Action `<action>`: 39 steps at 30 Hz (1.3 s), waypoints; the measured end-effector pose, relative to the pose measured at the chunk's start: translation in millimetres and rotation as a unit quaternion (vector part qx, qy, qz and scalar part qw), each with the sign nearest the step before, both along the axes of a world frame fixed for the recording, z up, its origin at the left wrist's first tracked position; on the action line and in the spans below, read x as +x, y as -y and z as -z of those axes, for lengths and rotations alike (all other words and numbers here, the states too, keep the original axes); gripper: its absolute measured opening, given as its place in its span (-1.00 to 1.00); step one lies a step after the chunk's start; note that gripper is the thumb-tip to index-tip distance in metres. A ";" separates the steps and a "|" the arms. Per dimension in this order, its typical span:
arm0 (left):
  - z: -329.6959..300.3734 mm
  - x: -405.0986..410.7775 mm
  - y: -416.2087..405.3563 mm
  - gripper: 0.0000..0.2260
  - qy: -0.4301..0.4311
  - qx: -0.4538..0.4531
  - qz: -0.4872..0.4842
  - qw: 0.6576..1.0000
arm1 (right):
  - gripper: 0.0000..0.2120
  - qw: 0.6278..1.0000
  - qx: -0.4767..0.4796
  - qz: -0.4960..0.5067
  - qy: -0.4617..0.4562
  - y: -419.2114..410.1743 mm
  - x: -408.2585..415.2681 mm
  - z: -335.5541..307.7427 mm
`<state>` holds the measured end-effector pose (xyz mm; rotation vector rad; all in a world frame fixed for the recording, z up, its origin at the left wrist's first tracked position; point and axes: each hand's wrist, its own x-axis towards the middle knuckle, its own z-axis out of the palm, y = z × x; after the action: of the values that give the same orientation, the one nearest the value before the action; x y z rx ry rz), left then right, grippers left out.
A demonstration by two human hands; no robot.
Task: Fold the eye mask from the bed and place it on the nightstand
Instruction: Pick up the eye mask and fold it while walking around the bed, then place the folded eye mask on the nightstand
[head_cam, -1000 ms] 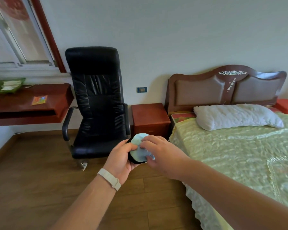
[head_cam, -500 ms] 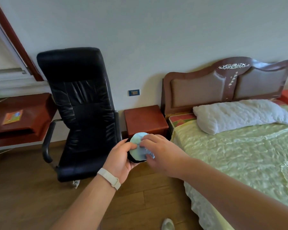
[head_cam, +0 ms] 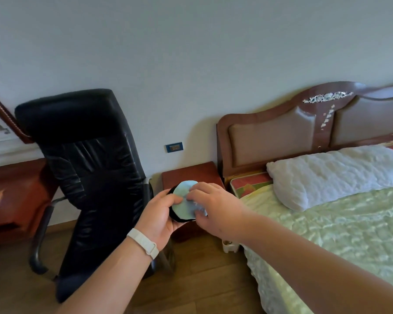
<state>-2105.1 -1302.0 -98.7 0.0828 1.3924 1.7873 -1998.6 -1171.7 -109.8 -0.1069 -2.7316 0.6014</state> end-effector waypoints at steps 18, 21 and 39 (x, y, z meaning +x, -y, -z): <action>31.7 -222.5 -155.2 -0.69 0.065 0.031 0.037 0.997 | -0.67 0.998 0.025 0.046 0.022 -139.2 -212.0 15.7; 31.6 -268.0 -177.6 -0.67 0.067 0.043 0.053 0.995 | -0.68 0.997 0.042 0.057 0.024 -158.0 -255.0 11.7; 63.9 -389.0 -283.3 -0.68 0.088 -0.003 0.073 0.993 | -0.68 0.996 0.003 0.058 0.067 -263.6 -372.0 41.8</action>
<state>-2494.1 -1018.8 -162.5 0.0225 1.2330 1.6282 -2370.7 -908.1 -151.7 -0.3125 -2.8316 0.5714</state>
